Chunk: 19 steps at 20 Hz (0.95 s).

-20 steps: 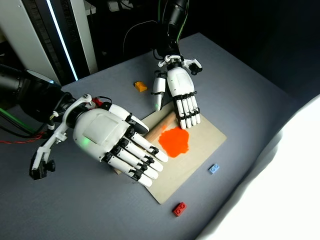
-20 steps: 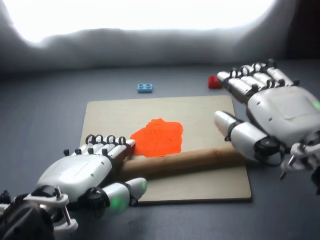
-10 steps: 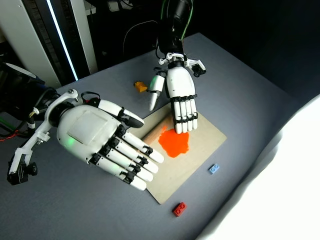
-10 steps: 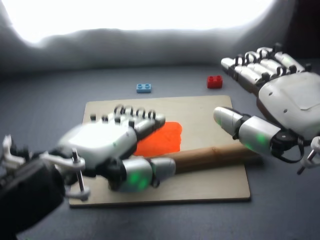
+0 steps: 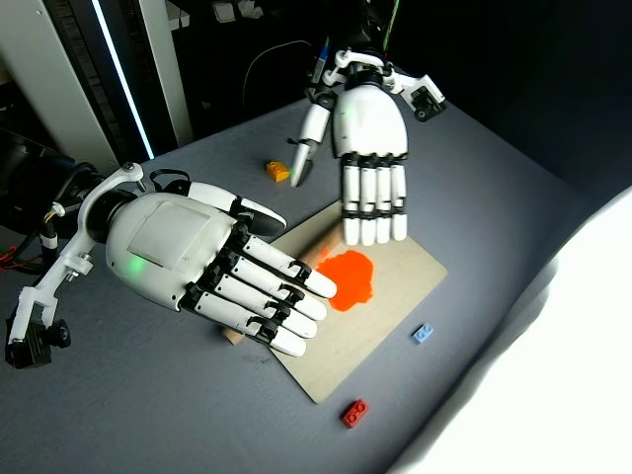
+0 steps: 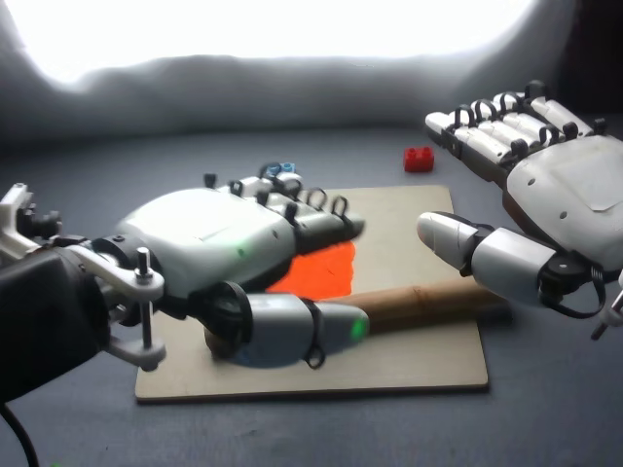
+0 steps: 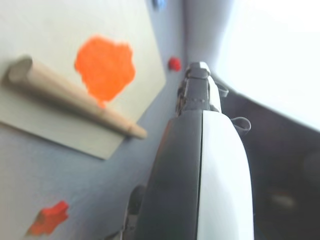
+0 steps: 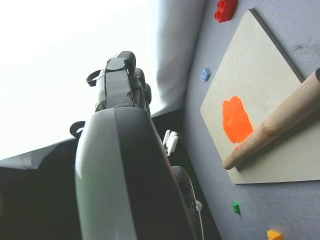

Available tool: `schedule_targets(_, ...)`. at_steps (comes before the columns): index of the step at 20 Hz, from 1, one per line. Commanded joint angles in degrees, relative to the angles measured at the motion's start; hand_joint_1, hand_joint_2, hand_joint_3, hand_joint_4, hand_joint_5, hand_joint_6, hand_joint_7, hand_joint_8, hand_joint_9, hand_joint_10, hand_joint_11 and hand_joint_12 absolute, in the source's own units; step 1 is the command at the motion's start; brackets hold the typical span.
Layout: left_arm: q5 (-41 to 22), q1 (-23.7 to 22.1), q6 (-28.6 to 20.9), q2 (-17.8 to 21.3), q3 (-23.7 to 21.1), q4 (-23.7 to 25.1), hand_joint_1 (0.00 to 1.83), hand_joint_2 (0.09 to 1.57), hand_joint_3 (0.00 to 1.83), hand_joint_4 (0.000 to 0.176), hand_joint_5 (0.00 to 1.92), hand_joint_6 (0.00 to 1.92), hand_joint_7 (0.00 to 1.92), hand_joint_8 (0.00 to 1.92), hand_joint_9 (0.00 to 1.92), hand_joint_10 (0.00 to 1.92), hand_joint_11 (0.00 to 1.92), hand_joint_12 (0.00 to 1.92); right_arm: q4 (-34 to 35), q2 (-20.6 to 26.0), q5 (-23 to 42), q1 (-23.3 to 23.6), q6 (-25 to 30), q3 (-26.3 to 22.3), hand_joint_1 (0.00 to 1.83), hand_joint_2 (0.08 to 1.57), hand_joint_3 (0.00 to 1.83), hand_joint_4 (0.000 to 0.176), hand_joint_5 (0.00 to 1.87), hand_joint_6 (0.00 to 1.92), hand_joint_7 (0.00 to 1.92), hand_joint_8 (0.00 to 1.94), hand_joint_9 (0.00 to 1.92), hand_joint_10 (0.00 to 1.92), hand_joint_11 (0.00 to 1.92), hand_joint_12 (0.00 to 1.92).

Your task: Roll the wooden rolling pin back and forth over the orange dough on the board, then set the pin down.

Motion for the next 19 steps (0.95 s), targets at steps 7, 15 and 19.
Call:
schedule_targets(7,-3.72,-3.25,0.3,0.74,-0.34,1.12,0.35,1.53,0.0,0.134,0.3,1.73,0.17,1.56,0.05,1.7,0.0,1.75,-7.79,0.82,-6.28,1.82,10.37,-0.35,0.0,1.39,0.0,0.0,0.41,1.13,0.45,1.2,0.37,1.44,0.11,1.68)
schedule_targets(15,-2.52,-3.51,0.19,1.02,0.25,1.12,0.46,1.53,0.0,0.176,0.33,1.92,0.23,1.8,0.13,1.92,0.0,1.92,-4.99,1.18,-3.61,1.59,1.69,-0.35,0.01,1.44,0.0,0.0,0.34,1.46,0.36,1.45,0.34,1.66,0.26,1.84)
schedule_targets(19,-3.6,-3.88,0.32,1.22,0.49,1.16,0.45,1.53,0.0,0.176,0.32,1.92,0.19,1.84,0.1,1.92,0.0,1.92,-9.71,2.53,-1.03,1.99,10.3,-0.33,0.0,1.46,0.0,0.0,0.35,1.5,0.4,1.52,0.35,1.73,0.29,1.92)
